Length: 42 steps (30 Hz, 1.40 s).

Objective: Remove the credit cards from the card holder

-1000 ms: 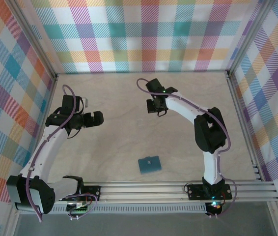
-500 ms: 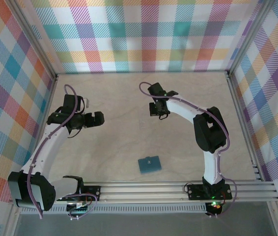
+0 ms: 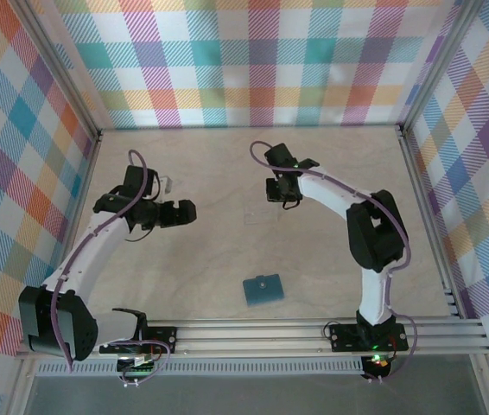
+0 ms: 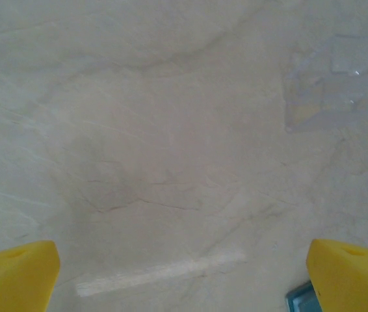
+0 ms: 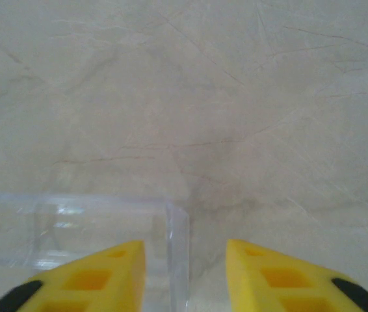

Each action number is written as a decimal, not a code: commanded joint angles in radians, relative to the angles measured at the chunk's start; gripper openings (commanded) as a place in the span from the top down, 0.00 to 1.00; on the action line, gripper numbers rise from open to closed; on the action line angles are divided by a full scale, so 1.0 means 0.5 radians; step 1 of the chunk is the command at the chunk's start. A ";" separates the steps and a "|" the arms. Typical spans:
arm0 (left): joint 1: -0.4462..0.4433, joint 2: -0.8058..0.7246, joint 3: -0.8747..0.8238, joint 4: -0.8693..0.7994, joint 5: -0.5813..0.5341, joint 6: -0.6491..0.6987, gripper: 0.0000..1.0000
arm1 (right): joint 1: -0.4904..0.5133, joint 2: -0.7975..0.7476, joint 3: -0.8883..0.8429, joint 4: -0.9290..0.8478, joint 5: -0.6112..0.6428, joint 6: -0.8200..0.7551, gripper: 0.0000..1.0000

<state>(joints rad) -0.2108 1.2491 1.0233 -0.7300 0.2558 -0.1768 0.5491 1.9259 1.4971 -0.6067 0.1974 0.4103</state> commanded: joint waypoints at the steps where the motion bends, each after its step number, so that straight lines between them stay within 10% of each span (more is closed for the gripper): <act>1: -0.142 -0.020 -0.029 0.038 0.079 -0.110 0.04 | -0.006 -0.284 -0.110 -0.107 -0.174 0.055 0.58; 11: -0.565 -0.096 -0.424 0.402 0.166 -0.433 0.17 | 0.142 -0.968 -0.750 -0.237 -0.671 0.517 0.50; 19: -0.652 -0.117 -0.536 0.364 -0.007 -0.486 0.26 | 0.600 -1.263 -1.238 -0.090 -0.618 1.725 0.32; 29: -0.652 -0.249 -0.454 0.228 -0.183 -0.451 0.24 | 0.903 -1.064 -1.220 -0.155 -0.529 3.015 0.15; 42: -0.652 -0.202 -0.382 0.186 -0.150 -0.383 0.22 | 0.918 -0.826 -1.349 0.191 -0.532 3.529 0.10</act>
<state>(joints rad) -0.5297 1.1416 0.8062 -0.6037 0.1780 -0.3927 1.0012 1.4925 0.8478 -0.5320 -0.0685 2.0377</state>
